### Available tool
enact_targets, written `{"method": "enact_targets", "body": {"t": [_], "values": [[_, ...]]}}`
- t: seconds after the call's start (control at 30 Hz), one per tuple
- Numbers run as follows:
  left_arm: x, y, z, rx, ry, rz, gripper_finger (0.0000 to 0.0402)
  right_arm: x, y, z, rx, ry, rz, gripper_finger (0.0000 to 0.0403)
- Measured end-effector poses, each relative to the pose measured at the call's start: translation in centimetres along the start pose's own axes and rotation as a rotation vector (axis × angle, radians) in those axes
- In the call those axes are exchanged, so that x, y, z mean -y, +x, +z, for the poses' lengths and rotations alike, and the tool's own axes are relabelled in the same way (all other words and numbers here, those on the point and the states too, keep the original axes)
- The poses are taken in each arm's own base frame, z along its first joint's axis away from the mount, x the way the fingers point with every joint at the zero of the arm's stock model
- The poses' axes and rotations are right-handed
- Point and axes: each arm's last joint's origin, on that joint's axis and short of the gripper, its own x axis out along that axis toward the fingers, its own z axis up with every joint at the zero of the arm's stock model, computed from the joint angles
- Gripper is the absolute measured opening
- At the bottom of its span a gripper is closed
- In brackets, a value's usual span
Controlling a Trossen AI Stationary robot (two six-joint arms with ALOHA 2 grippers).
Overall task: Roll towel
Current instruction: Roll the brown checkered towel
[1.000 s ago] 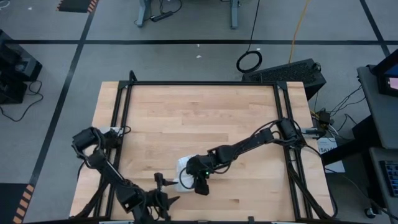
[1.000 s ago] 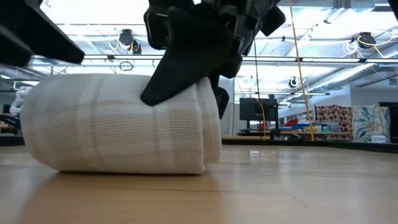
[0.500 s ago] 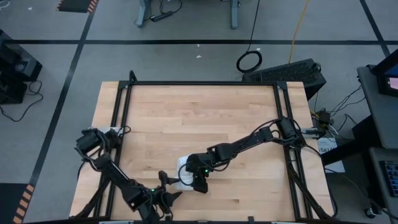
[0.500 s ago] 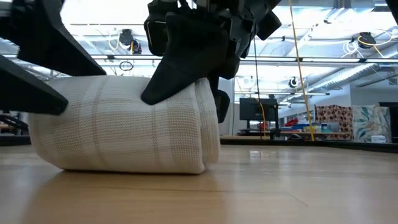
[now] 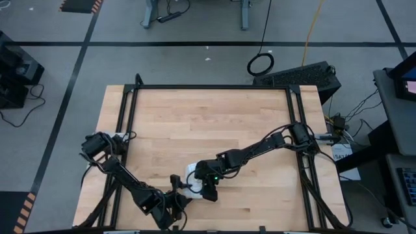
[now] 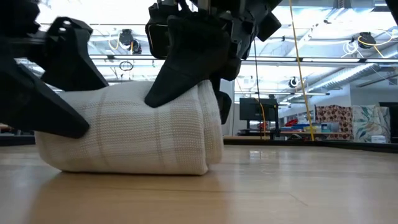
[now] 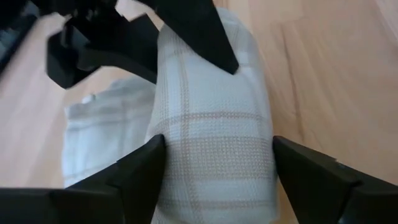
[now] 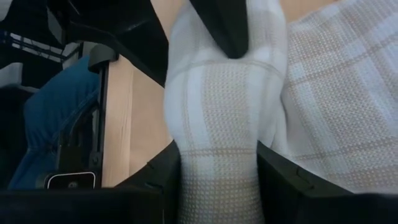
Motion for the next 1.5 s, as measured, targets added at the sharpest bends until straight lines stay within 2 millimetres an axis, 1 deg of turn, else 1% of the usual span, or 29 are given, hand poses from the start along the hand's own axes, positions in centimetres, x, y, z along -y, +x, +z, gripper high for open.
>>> {"method": "enact_targets", "body": {"t": [0.13, 0.23, 0.4, 0.53, 0.63, 0.73, 0.8, 0.9, 1.0, 1.17, 1.3, 1.4, 1.5], "values": [[-0.7, 0.9, 0.2, -0.057, -0.034, -0.064, 0.0267, -0.1, 0.1, -0.1, -0.006, -0.003, -0.001, 0.0148], [-1.2, 1.4, 0.3, -0.099, -0.048, -0.1, 0.0252, -0.2, 0.1, -0.2, -0.006, -0.012, 0.001, 0.0162], [-1.7, 2.0, 0.3, -0.141, -0.058, -0.133, 0.0239, -0.2, 0.1, -0.2, -0.006, -0.039, 0.001, 0.0212], [-2.0, 2.3, 0.4, -0.154, -0.078, -0.146, 0.0238, -0.6, -0.7, -0.1, 0.0, -0.117, -0.012, 0.026], [-2.3, 2.6, 0.6, -0.166, -0.108, -0.157, 0.0238, -1.6, -2.1, -0.4, 0.005, -0.191, -0.073, 0.0291], [-2.9, 2.7, 0.9, -0.186, -0.127, -0.181, 0.0237, -3.5, -3.8, -1.2, 0.02, -0.321, -0.172, 0.0309], [-3.5, 2.6, 1.1, -0.199, -0.141, -0.201, 0.0237, -5.1, -4.4, -2.1, 0.031, -0.406, -0.233, 0.0314], [-4.5, 2.9, 1.6, -0.229, -0.173, -0.245, 0.0237, -7.3, -4.2, -3.6, 0.06, -0.511, -0.299, 0.0315], [-5.5, 3.4, 2.0, -0.255, -0.207, -0.283, 0.0237, -9.3, -3.8, -5.2, 0.107, -0.578, -0.392, 0.0315], [-7.4, 4.6, 2.5, -0.307, -0.27, -0.371, 0.0237, -11.3, -2.1, -7.9, 0.2, -0.649, -0.593, 0.0315], [-9.0, 5.8, 2.7, -0.346, -0.326, -0.452, 0.0237, -12.0, -1.3, -8.9, 0.29, -0.623, -0.691, 0.0315], [-10.0, 6.5, 2.9, -0.366, -0.373, -0.502, 0.0237, -11.6, -0.3, -9.4, 0.292, -0.582, -0.713, 0.0319], [-10.9, 7.1, 2.9, -0.383, -0.41, -0.559, 0.0237, -10.9, 0.6, -9.7, 0.27, -0.556, -0.741, 0.0332]]}}
